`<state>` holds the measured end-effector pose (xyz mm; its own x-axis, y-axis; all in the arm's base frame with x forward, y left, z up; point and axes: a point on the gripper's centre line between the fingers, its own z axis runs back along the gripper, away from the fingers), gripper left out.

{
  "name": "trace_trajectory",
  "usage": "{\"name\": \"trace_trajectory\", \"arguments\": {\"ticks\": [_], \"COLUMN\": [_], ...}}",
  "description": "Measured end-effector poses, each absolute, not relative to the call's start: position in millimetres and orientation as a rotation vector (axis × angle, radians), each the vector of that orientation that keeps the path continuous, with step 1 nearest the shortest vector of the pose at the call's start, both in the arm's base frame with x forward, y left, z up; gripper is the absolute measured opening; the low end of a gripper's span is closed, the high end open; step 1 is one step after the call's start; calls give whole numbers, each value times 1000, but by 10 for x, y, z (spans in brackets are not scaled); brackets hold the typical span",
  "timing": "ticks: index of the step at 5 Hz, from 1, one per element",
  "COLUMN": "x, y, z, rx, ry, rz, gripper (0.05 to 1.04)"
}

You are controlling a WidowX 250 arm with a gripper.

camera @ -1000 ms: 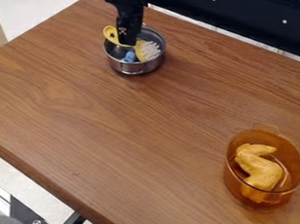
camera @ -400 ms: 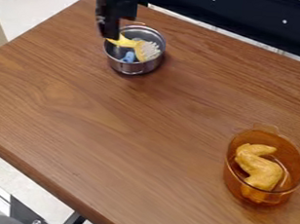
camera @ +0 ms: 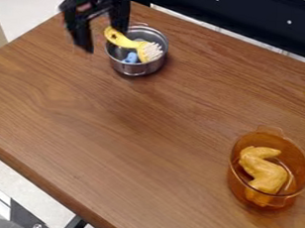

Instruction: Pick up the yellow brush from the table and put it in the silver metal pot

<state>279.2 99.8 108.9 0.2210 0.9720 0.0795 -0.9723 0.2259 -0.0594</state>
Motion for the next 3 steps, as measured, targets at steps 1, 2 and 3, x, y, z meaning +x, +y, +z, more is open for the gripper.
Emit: {"name": "trace_trajectory", "arguments": {"ticks": [1,2,3], "x": [2581,2320,2085], "y": [716,434,129], "z": [1052,995,979], "rx": [3,-8,-16], "ry": [-105,-79,-73], "rz": [1172,1006,842], "gripper": [999,999,999]}}
